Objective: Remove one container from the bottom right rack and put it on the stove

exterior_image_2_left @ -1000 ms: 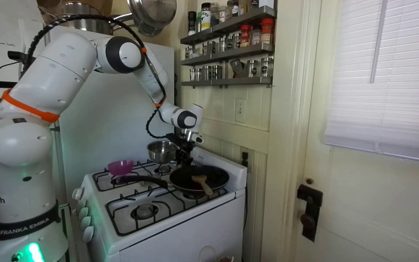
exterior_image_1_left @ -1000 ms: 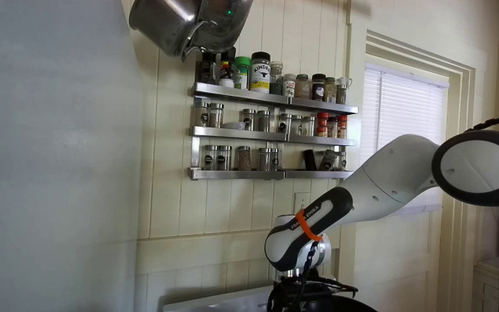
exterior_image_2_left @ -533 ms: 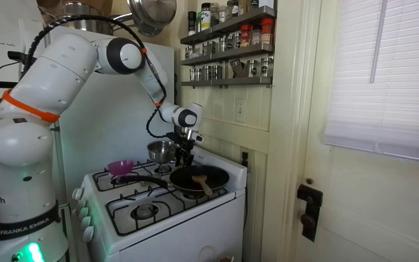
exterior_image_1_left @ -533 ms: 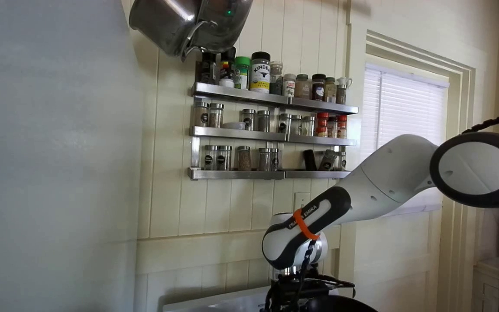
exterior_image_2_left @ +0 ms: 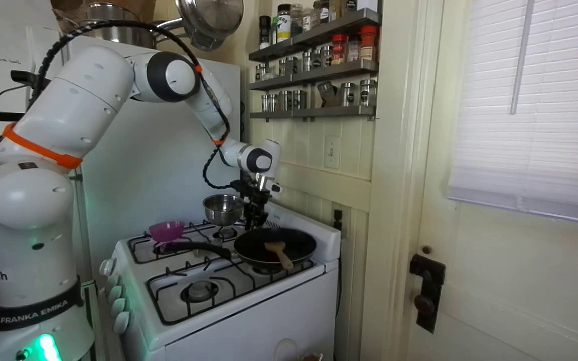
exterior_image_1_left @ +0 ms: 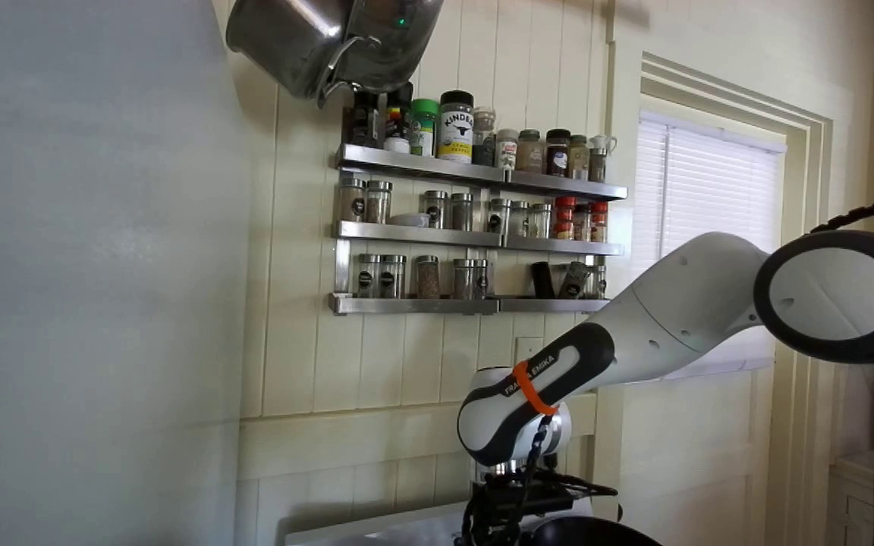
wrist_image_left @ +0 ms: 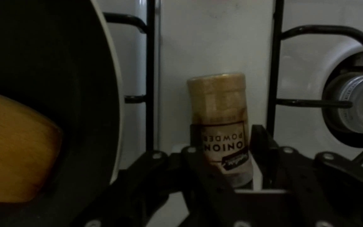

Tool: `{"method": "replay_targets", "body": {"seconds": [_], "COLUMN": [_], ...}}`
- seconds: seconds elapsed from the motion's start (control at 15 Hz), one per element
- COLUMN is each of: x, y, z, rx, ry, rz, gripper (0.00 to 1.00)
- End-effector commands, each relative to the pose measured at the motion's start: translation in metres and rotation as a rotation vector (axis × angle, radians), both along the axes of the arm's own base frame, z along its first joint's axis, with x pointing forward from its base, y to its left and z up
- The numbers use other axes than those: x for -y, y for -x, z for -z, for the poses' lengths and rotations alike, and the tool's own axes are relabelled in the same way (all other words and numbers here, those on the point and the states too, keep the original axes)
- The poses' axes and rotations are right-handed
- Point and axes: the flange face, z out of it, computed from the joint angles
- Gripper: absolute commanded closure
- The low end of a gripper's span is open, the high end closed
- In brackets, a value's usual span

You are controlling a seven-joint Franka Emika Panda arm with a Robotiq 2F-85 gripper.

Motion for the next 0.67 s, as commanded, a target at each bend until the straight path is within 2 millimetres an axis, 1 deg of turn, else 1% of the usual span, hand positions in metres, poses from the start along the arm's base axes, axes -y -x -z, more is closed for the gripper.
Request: {"method": "replay_targets", "body": {"seconds": [0.0, 0.13, 0.2, 0.27, 0.33, 0.47, 0.6], "x": [-0.003, -0.001, -0.001, 0.0, 0.001, 0.003, 0.005], "y": [0.005, 0.011, 0.015, 0.019, 0.023, 0.034, 0.046], "z": [-0.018, -0.03, -0.039, -0.046, -0.056, -0.075, -0.096], "rx": [-0.011, -0.033, -0.048, -0.056, -0.066, -0.075, -0.07], "ry": [0.039, 0.061, 0.076, 0.083, 0.092, 0.112, 0.13], "rz": [-0.005, -0.007, -0.005, -0.004, -0.001, 0.014, 0.041], "gripper": [0.85, 0.99, 0.58, 0.64, 0.64, 0.51, 0.35]}}
